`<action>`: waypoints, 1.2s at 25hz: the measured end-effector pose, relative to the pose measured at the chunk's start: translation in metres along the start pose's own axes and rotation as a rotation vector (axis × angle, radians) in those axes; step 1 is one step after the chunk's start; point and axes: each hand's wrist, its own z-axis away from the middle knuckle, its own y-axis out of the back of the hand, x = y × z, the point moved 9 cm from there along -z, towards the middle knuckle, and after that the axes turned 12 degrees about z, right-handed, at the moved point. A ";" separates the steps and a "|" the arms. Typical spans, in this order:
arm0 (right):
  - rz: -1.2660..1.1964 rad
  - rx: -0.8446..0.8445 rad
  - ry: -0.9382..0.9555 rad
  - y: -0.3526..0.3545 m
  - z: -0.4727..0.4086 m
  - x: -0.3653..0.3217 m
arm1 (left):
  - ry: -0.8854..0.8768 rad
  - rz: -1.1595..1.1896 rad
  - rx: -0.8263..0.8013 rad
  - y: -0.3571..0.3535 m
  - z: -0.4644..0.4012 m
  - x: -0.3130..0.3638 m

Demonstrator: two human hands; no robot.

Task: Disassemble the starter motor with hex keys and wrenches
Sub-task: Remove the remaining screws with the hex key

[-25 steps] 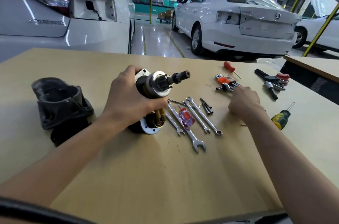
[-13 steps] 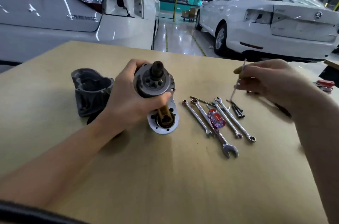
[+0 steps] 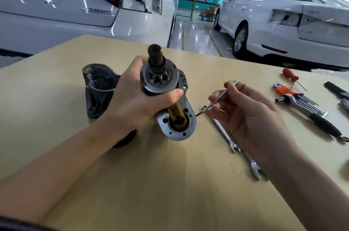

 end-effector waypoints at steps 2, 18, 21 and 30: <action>-0.044 0.013 0.025 -0.005 0.002 0.001 | -0.002 0.008 0.013 0.001 0.001 0.000; 0.024 0.062 0.040 -0.006 0.007 -0.001 | -0.014 0.034 0.018 -0.002 0.002 0.002; 0.032 0.067 0.041 -0.005 0.006 0.000 | -0.009 0.035 0.027 -0.002 0.002 0.002; 0.129 0.066 0.108 -0.008 0.003 -0.007 | 0.001 0.029 0.043 -0.001 0.002 0.001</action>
